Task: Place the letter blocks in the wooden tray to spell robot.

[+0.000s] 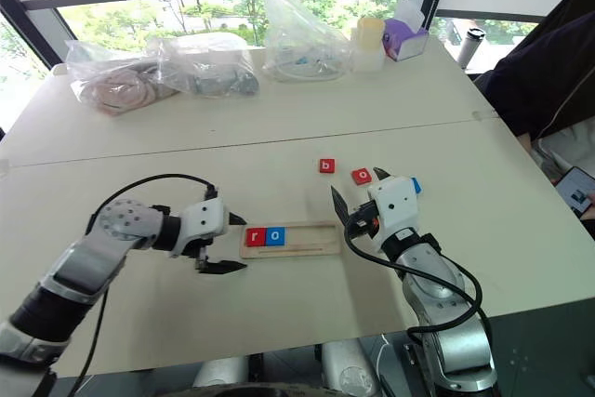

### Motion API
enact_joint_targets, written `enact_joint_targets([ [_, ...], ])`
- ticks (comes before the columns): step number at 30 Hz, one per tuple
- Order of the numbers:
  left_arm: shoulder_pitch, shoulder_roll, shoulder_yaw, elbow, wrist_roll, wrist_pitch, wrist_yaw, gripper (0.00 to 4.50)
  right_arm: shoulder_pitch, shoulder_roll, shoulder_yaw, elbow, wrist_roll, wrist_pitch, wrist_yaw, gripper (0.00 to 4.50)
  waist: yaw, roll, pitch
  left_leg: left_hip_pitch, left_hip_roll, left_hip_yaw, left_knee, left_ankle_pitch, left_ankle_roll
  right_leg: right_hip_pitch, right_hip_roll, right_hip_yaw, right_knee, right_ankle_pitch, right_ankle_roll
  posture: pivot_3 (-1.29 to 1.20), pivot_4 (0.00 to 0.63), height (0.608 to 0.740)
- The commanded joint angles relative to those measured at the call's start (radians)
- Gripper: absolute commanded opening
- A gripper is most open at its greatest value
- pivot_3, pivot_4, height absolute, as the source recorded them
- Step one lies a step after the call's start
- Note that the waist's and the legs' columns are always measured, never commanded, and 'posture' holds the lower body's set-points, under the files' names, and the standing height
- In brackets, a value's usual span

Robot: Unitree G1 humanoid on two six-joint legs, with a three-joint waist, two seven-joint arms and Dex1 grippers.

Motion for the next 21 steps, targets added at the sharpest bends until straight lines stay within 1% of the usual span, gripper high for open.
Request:
enact_joint_targets([
  [1,0.072,0.087,0.028,0.063,0.002,0.010,-0.027,4.48,-0.026,-0.002,-0.007,-0.014,0.011,-0.007,0.009,4.50,-0.002,0.000,0.000,0.000,0.000,0.000,0.000,0.000,0.000,0.000,0.001,0.000,0.000,0.000,0.000,0.00,0.150,0.740],
  [5,0.119,0.177,0.125,0.108,-0.049,-0.036,-0.051,4.48,-0.057,-0.002,-0.007,0.006,0.024,0.006,0.022,4.50,-0.007,0.000,0.000,0.001,0.002,0.000,-0.002,0.000,0.000,-0.002,0.003,0.001,0.000,0.000,-0.003,0.00,0.150,0.740],
  [8,0.139,0.202,0.210,0.134,-0.124,-0.088,-0.084,4.48,-0.094,0.001,-0.005,0.020,0.035,0.046,0.024,4.50,-0.008,0.001,0.001,0.001,0.003,0.000,-0.003,0.000,0.000,-0.003,0.003,0.001,0.000,0.000,-0.004,0.00,0.150,0.740],
  [10,0.133,0.194,0.270,0.130,-0.200,-0.082,-0.105,4.48,-0.131,0.006,-0.008,0.033,0.046,0.097,0.019,4.50,-0.003,0.000,0.002,-0.001,0.003,0.001,-0.003,0.000,0.000,-0.005,0.002,0.000,0.001,0.000,-0.004,0.00,0.150,0.740],
  [13,0.115,0.179,0.313,0.114,-0.274,-0.056,-0.117,4.48,-0.173,-0.001,-0.009,0.053,0.050,0.164,0.012,4.50,0.006,-0.004,0.004,-0.005,0.002,0.002,-0.003,0.000,0.000,-0.008,0.001,0.000,0.001,0.000,-0.004,0.00,0.150,0.740],
  [16,0.065,0.131,0.378,0.072,-0.406,0.008,-0.101,4.48,-0.273,0.011,0.015,0.111,0.044,0.280,-0.010,4.50,0.010,-0.004,0.006,-0.006,0.001,0.003,-0.002,0.000,0.000,-0.008,-0.002,0.000,0.000,-0.001,-0.003,0.00,0.150,0.740],
  [17,0.056,0.121,0.387,0.060,-0.429,0.027,-0.093,4.48,-0.293,0.014,0.015,0.121,0.047,0.304,-0.012,4.50,0.009,-0.006,0.007,-0.007,0.000,0.003,-0.001,0.000,0.000,-0.008,-0.002,0.000,0.000,-0.001,-0.003,0.00,0.150,0.740],
  [19,0.047,0.112,0.402,0.037,-0.463,0.052,-0.083,4.48,-0.331,0.032,0.020,0.141,0.049,0.342,-0.025,4.50,0.007,-0.006,0.007,-0.010,0.000,0.003,0.002,0.000,0.000,-0.009,-0.002,0.000,0.000,0.000,-0.003,0.00,0.150,0.740],
  [21,0.035,0.083,0.418,-0.014,-0.526,0.096,-0.050,4.48,-0.399,0.103,0.025,0.221,0.040,0.388,-0.083,4.50,0.002,-0.006,0.007,-0.009,-0.001,0.003,0.001,0.000,0.000,-0.009,-0.002,0.000,0.000,0.000,-0.002,0.00,0.150,0.740],
])
